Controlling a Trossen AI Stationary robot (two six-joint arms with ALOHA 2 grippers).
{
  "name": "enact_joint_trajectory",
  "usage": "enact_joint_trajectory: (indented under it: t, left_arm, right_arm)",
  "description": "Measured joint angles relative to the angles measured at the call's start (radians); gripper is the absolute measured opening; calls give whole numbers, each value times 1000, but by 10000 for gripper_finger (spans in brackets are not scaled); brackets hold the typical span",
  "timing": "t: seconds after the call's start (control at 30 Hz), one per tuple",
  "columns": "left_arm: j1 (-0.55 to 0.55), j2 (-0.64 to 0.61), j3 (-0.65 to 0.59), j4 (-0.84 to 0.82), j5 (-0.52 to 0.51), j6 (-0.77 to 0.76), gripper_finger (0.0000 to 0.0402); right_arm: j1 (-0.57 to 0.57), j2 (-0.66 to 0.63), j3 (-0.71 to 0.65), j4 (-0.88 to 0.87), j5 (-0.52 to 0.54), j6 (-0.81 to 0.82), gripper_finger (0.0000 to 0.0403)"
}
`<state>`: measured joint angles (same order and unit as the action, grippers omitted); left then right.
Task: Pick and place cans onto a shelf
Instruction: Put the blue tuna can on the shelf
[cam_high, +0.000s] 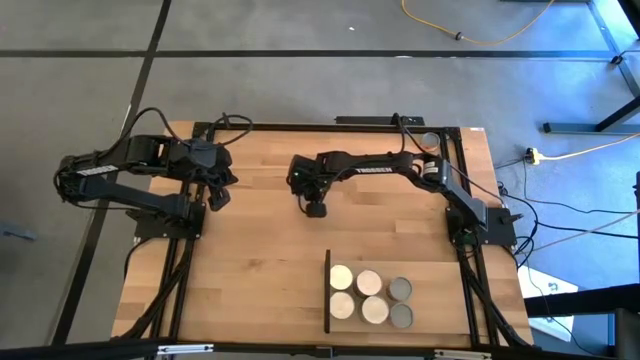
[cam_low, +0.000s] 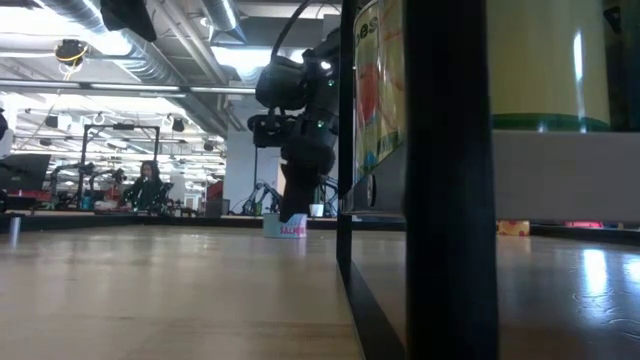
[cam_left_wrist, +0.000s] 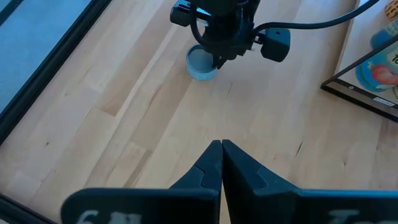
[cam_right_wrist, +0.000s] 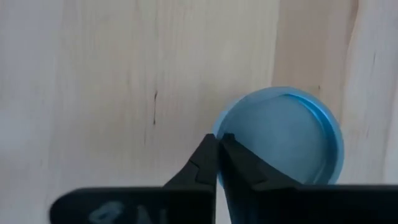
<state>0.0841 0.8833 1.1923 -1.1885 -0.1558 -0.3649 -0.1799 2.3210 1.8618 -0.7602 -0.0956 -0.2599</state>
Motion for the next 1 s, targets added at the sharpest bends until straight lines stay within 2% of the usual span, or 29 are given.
enact_joint_trajectory:
  t: [0.13,0.3,0.8,1.0]
  left_arm:
    - [0,0,0,0,0,0,0]
    - [0,0,0,0,0,0,0]
    - [0,0,0,-9,0,18,0]
    - [0,0,0,-9,0,35,0]
  right_arm:
    - [0,8,46,-52,6,24,6]
    - [6,11,146,-172,100,15,4]
    - [31,6,483,-493,103,-10,4]
    - [42,-35,484,-548,106,-10,4]
